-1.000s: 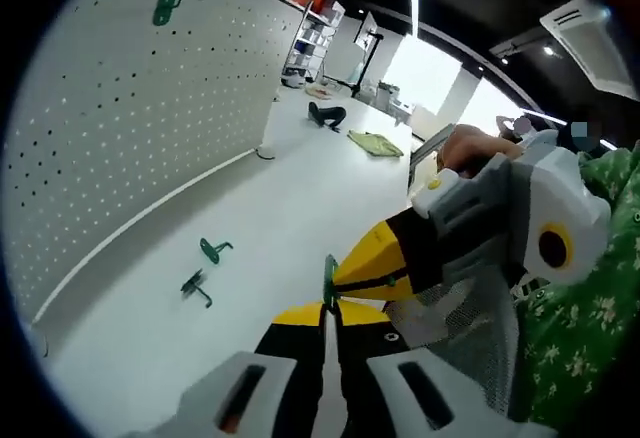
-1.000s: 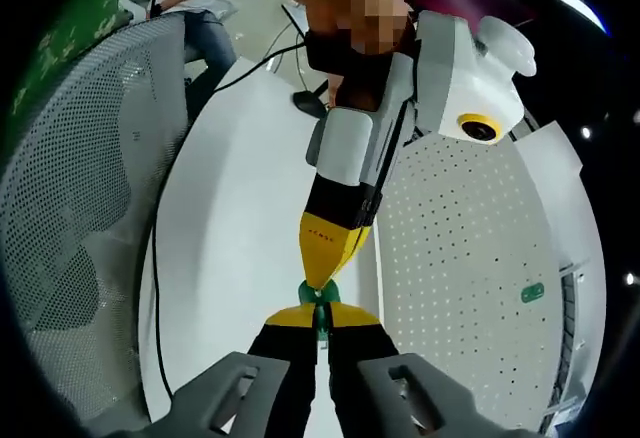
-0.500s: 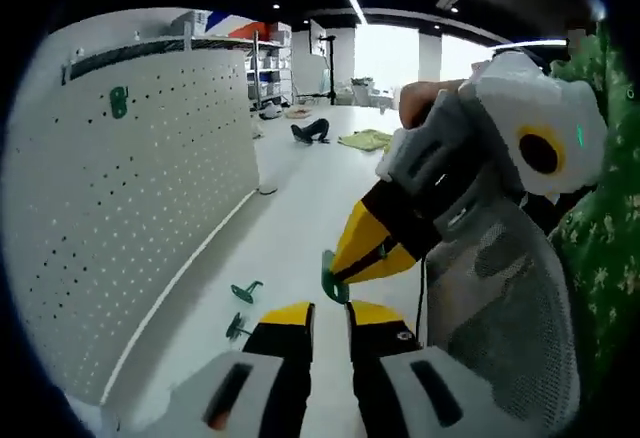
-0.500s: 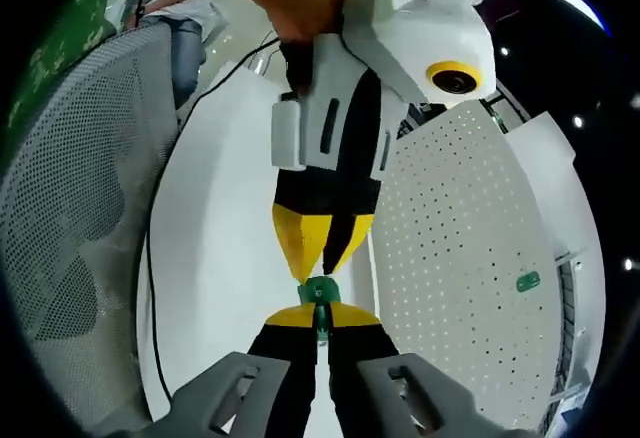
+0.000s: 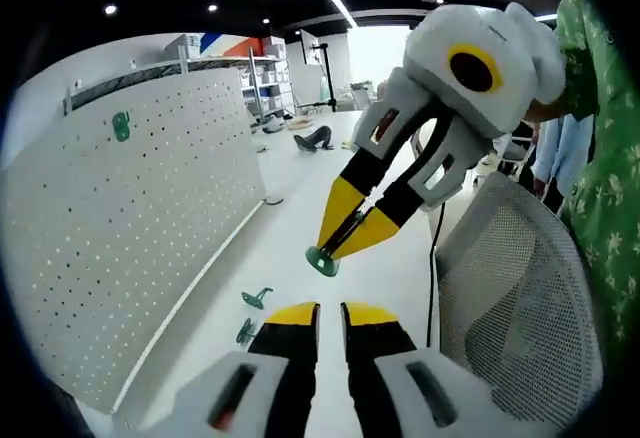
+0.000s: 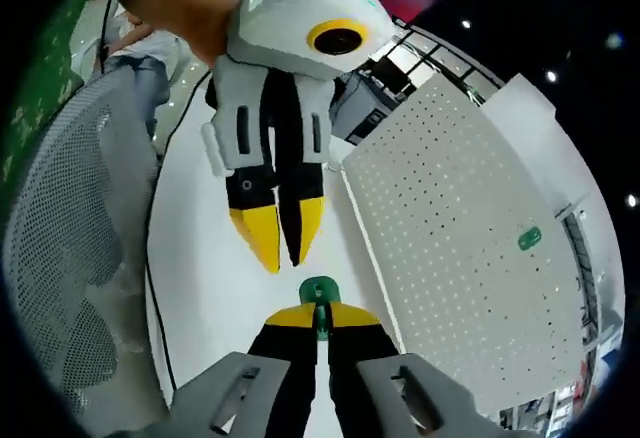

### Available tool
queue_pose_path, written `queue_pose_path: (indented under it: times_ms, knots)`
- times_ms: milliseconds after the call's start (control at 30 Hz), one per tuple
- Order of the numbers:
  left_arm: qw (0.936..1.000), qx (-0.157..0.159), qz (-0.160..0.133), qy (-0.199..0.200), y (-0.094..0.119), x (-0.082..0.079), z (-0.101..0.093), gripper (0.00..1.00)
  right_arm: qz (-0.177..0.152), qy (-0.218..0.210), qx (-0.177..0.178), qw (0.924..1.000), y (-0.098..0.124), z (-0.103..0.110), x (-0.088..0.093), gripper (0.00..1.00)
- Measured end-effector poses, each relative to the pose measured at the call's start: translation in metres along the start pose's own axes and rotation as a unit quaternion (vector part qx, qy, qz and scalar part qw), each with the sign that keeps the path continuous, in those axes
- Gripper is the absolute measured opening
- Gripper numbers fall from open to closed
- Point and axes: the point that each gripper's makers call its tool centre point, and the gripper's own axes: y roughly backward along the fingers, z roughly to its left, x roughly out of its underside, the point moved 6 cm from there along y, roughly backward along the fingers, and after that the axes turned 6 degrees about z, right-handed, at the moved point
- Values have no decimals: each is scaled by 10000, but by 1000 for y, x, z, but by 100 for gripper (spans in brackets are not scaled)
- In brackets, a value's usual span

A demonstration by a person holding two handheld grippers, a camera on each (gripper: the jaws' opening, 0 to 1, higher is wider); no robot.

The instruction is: Insert the hook assembly into the mounting plate slot until the hook locks in place.

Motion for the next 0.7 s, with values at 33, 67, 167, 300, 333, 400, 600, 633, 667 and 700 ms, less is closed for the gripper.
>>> queue_pose_path:
  times_ms: [33, 67, 167, 300, 333, 400, 600, 633, 667, 700]
  knots:
    - [10000, -3, -40, 9, 1, -1, 0, 9, -32, -134, 6, 9999, 1, -1, 1, 1]
    - [10000, -8, -96, 10, 1, -2, 0, 9, -67, -338, -8, 9994, 1, -3, 2, 1]
    - [9998, -52, -176, 13, 1, -5, 1, 8, -192, -890, -33, 9958, 3, -7, 4, 1]
    - [9994, -79, -325, -4, 2, -10, 0, 7, -443, -1663, -47, 9851, 5, -14, 6, 1]
    - [9992, -95, -381, 4, 2, -12, 0, 7, -475, -1804, -6, 9825, 5, -16, 7, 1]
    - [9988, -124, -483, 12, 4, -15, 0, 7, -535, -2051, 49, 9773, 6, -19, 8, 1]
    - [9962, -294, -798, 158, 9, -22, 5, 6, -757, -2743, 320, 9581, 8, -29, 10, 1]
    - [9959, -304, -827, 190, 10, -22, 6, 6, -772, -2795, 374, 9563, 9, -30, 10, 1]
    - [9956, -320, -848, 219, 11, -22, 7, 6, -815, -2909, 375, 9525, 9, -31, 10, 1]
    - [9952, -339, -885, 243, 13, -22, 7, 6, -846, -3000, 415, 9493, 10, -33, 10, 1]
